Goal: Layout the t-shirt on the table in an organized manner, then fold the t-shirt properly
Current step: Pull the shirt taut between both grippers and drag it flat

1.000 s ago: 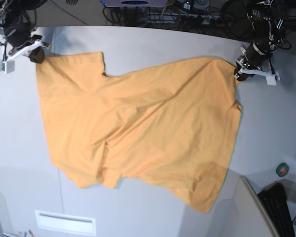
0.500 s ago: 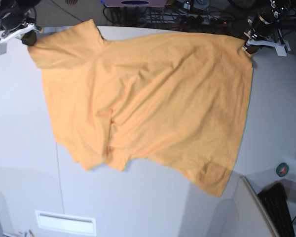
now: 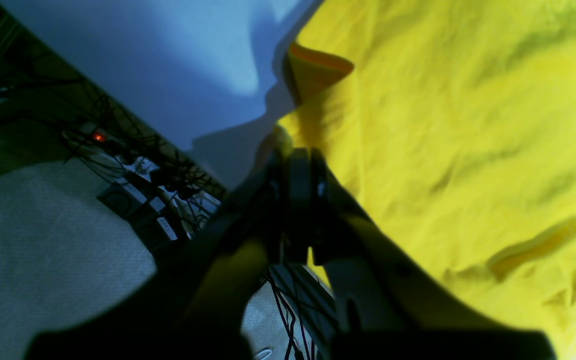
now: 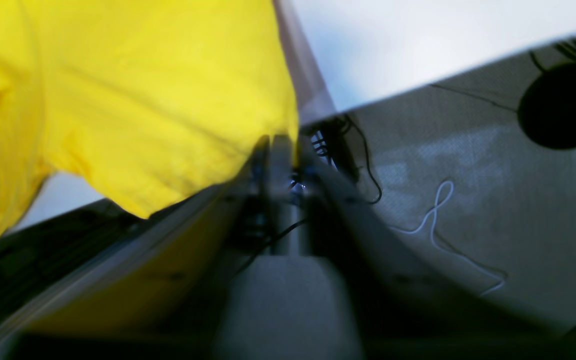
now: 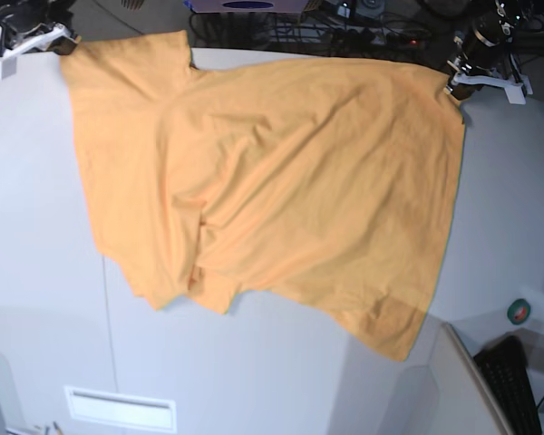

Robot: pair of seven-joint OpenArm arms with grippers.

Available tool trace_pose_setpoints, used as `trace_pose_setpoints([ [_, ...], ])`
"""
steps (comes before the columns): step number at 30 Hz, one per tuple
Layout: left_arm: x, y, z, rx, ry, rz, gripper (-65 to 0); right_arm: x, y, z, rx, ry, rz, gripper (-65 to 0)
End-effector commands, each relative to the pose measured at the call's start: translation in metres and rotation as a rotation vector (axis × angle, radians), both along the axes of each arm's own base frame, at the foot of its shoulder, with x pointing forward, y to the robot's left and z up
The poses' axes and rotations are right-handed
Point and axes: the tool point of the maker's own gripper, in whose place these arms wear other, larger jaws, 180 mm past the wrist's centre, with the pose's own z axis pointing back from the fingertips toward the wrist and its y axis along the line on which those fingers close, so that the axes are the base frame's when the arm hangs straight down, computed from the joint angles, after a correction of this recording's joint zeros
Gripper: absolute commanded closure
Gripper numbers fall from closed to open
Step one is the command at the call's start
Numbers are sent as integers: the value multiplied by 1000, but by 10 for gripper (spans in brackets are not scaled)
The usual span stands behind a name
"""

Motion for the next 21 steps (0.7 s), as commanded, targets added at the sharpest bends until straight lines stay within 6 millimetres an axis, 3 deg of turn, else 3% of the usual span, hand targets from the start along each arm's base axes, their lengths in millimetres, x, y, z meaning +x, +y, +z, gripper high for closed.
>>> trace_pose_setpoints([
  [1, 3, 5, 6, 18, -20, -2, 0, 6, -8, 9, -26, -40, -2, -231],
  [5, 2, 8, 7, 23, -21, 4, 0, 23, -11, 24, -60, -94, 22, -234],
  [11, 1, 9, 8, 25, -19, 4, 0, 76, -24, 45, -111, -205, 70, -245],
  [15, 2, 9, 8, 25, -21, 4, 0, 99, -30, 13, -25, -143, 71, -330],
  [21, 2, 9, 8, 27, -21, 4, 0, 91, -34, -34, 67, -38, 46, -333],
])
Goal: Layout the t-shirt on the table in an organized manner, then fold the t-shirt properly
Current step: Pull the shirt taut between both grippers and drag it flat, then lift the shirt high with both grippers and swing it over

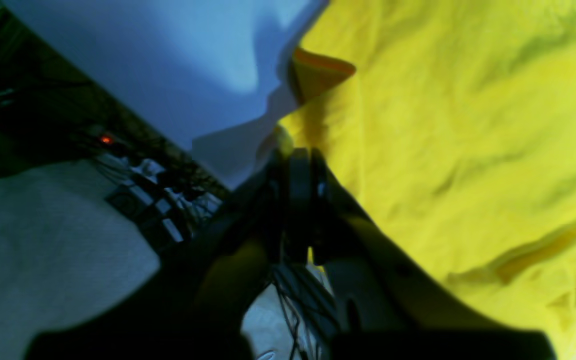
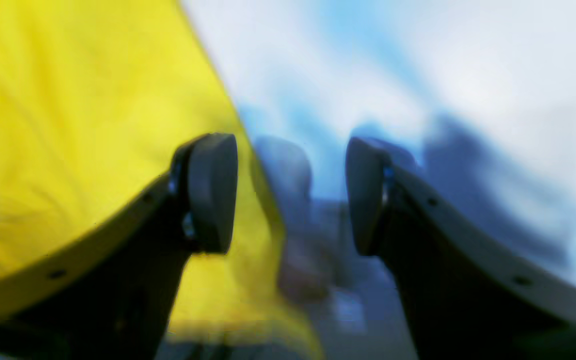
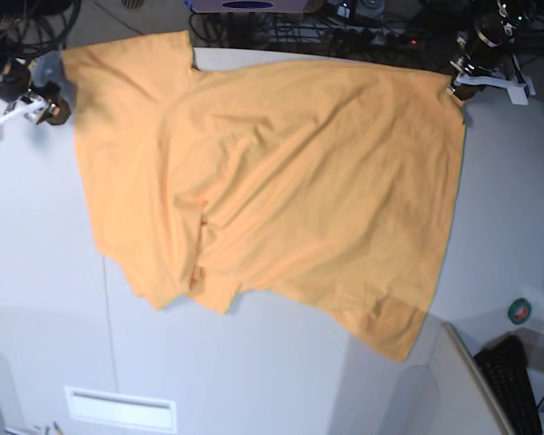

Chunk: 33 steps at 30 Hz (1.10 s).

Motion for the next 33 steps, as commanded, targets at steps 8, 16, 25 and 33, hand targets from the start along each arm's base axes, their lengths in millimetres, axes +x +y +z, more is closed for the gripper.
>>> trace_pose_setpoints([
  [8, 2, 5, 7, 15, -22, 2, 0, -26, 57, -15, 31, 50, 174, -333],
  [16, 2, 5, 7, 15, -22, 2, 0, -31, 63, -17, 32, 34, 171, -252],
  [25, 3, 5, 7, 16, -22, 1, 0, -20, 57, -14, 9, -17, 144, 0],
  [33, 13, 17, 28, 80, -48, -53, 0, -28, 27, 20, -73, -37, 110, 0],
])
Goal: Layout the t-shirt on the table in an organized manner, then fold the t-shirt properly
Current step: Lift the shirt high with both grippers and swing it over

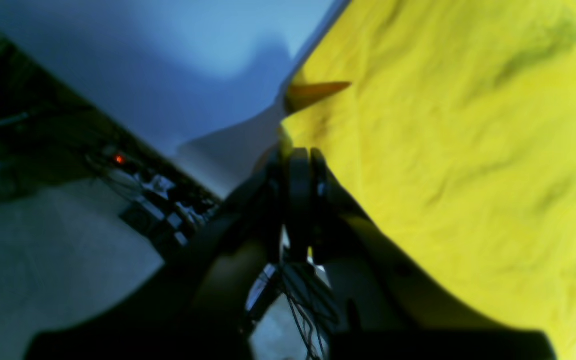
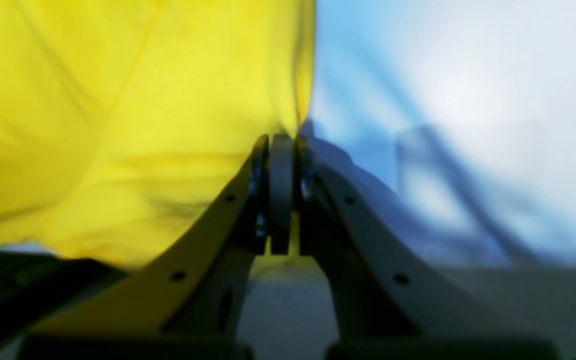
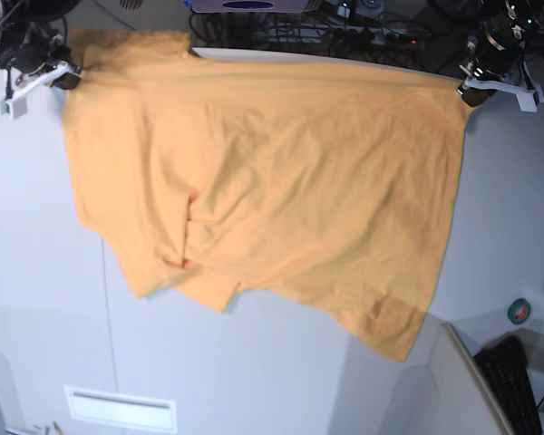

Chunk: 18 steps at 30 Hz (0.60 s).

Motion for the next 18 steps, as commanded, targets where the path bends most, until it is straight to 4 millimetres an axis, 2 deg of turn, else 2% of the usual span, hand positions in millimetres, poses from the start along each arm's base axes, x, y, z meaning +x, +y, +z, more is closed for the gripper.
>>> trace_pose_setpoints([
  [1, 10, 7, 17, 37, -48, -14, 0, 17, -4, 18, -24, -79, 14, 0],
  [3, 30, 4, 35, 62, -104, -44, 0, 36, -4, 41, -62, -153, 46, 0],
  [8, 111, -16, 101, 192, -279, -216, 0, 100, -6, 107, -161, -350, 123, 0],
  [13, 194, -45, 162, 248, -410, -349, 0, 166, -38, 159, -236, -430, 130, 0],
  [18, 262, -61, 210, 214, -494, -389, 0, 226, -66, 202, -307, -494, 89, 0],
])
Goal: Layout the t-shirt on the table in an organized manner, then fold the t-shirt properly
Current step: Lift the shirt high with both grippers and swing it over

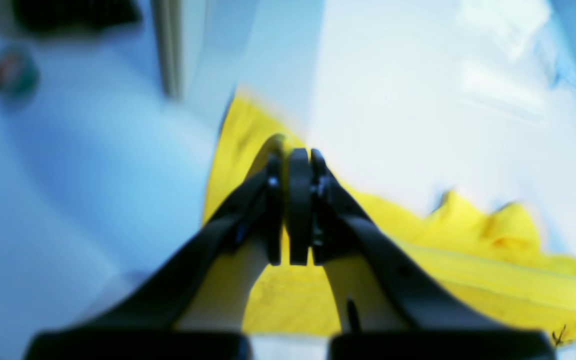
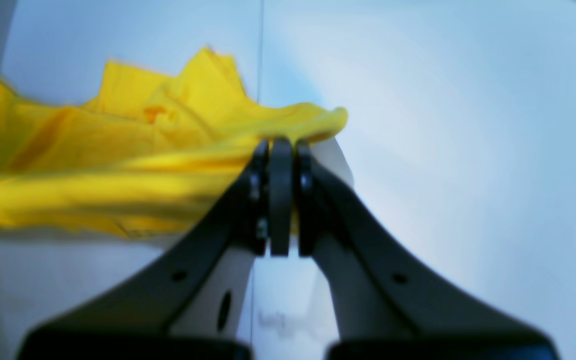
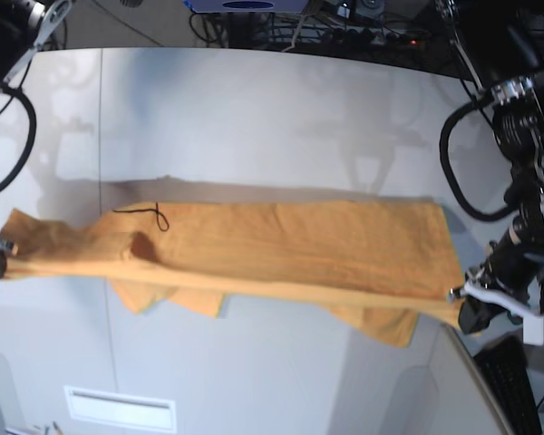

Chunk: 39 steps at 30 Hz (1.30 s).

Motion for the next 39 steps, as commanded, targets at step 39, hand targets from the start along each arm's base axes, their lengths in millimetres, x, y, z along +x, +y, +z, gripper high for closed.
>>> trace_pose_setpoints([
  [39, 208, -126, 321, 74, -440, -241, 0, 146, -103, 365, -225, -635, -125, 0],
])
